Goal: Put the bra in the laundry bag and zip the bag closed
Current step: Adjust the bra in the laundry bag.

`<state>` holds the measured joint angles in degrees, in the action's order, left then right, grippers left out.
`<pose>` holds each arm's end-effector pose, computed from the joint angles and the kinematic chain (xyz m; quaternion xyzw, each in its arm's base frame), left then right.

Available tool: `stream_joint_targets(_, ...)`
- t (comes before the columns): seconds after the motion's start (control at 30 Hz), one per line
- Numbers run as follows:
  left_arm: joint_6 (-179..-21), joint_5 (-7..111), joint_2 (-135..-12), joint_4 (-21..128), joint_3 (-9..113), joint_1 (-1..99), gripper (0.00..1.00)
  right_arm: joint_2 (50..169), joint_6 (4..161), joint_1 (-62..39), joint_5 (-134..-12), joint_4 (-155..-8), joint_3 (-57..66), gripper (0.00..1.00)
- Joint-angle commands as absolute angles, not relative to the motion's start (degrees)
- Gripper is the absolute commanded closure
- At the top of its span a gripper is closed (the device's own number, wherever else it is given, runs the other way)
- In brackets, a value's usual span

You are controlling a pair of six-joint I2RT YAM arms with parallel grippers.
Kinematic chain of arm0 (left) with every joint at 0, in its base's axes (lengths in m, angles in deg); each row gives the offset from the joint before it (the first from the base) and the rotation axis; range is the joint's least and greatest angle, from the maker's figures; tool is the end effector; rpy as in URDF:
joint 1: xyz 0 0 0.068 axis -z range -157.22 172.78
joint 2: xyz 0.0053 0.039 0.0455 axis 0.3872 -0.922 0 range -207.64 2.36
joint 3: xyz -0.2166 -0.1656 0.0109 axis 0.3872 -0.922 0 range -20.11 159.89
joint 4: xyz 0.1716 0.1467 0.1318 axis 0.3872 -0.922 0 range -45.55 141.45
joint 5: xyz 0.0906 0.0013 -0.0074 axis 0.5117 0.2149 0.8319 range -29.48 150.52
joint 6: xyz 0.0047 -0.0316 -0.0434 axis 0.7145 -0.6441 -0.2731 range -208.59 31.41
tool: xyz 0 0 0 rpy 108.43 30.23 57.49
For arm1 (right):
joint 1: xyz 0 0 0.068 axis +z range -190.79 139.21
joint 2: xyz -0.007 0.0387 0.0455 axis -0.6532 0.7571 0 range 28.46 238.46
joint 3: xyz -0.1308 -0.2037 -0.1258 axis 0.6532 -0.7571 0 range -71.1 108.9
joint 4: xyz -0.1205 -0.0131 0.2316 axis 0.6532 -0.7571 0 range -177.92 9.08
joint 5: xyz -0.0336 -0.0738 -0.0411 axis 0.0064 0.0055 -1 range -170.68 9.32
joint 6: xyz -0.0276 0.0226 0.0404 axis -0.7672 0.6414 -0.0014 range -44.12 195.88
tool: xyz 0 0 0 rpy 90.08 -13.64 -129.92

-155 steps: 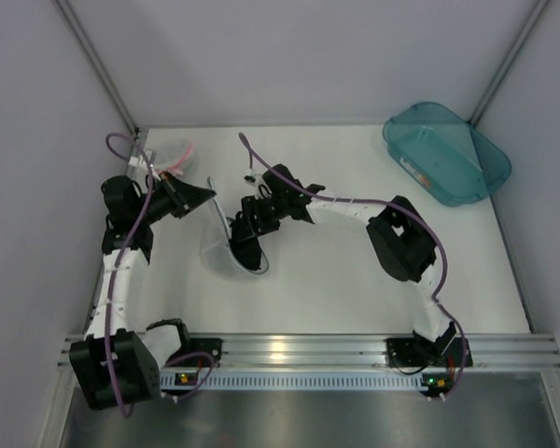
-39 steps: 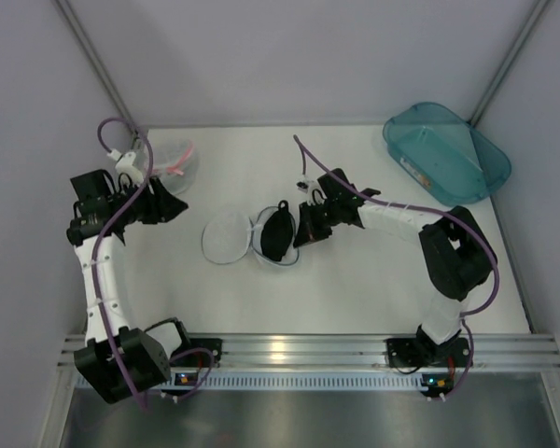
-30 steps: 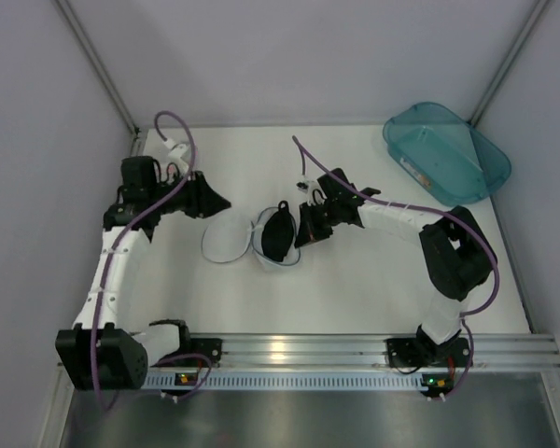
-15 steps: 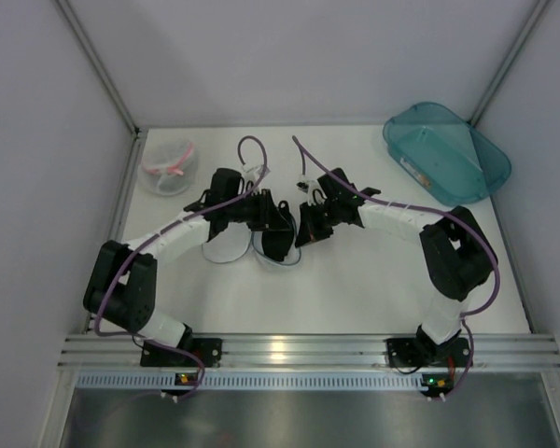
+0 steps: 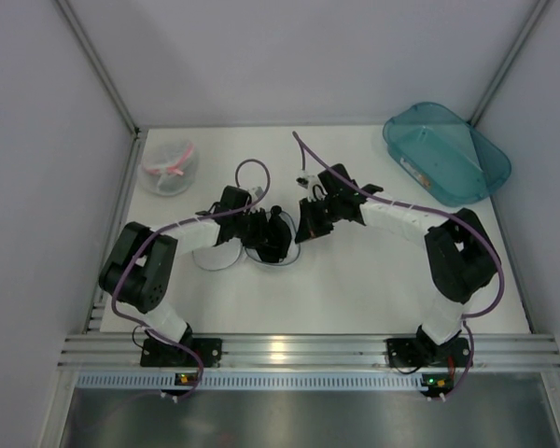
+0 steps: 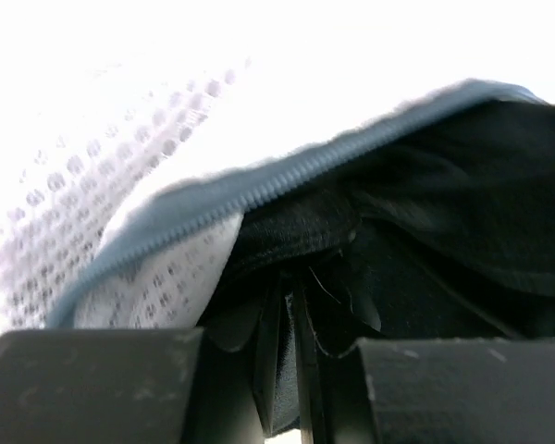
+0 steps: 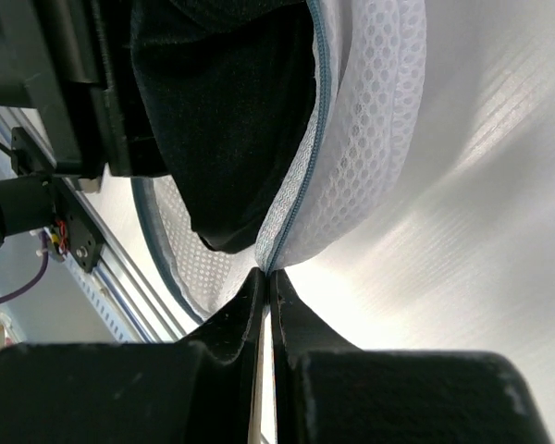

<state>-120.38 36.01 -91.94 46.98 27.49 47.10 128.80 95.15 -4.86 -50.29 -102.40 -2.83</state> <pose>0.2838 -0.1444 0.1568 0.0103 0.9243 -0.3294 0.1924 0.2883 0.2311 0.2097 -0.2139 0.8950 0.3605 0.1522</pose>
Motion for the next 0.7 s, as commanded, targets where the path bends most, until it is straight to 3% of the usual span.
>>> stream_joint_targets(0.0,-119.44,39.34,-95.01,44.86,28.84,47.13,0.84,123.92,95.22,-5.1,-48.08,-100.61,-0.69,1.0)
stream_joint_targets(0.13,-119.09,38.81,-95.81,44.69,29.2,47.13,0.84,123.74,94.87,-5.19,-48.07,-100.87,-0.43,0.87)
stream_joint_targets(0.23,-118.91,38.9,-95.29,44.69,28.85,47.48,0.84,124.35,94.78,-5.8,-49.56,-101.57,0.44,0.66)
stream_joint_targets(0.67,-118.3,37.84,-94.06,44.77,29.02,48.09,0.85,129.27,99.17,-8.53,-52.74,-99.82,3.08,0.67)
